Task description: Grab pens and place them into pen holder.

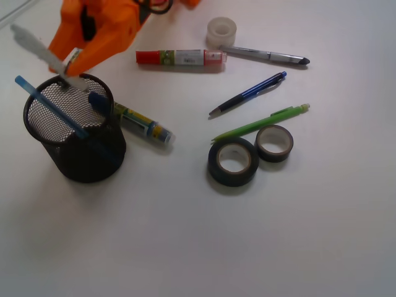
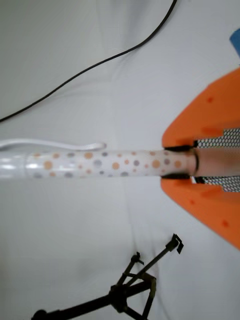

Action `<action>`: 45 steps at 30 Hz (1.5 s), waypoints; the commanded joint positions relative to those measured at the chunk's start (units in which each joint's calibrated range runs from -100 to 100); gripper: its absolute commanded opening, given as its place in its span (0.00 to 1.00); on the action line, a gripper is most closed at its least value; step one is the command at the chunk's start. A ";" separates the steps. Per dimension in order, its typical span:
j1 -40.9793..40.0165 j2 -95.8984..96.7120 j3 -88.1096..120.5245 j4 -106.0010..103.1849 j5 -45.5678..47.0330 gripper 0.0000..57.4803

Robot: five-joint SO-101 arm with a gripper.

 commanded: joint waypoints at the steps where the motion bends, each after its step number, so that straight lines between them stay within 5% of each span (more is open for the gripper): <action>1: -0.03 4.51 -5.93 -5.09 -0.39 0.01; 4: 0.05 7.83 -7.65 -8.24 -0.34 0.02; 7: 0.05 9.10 -7.92 -8.68 -0.05 0.22; 11: 0.12 9.02 -7.92 -8.50 0.24 0.33; 19: -1.82 -6.45 -8.01 7.60 11.53 0.34; 32: -19.99 -35.95 -8.10 79.16 47.96 0.34; 45: -28.36 -24.13 -19.51 115.65 56.61 0.34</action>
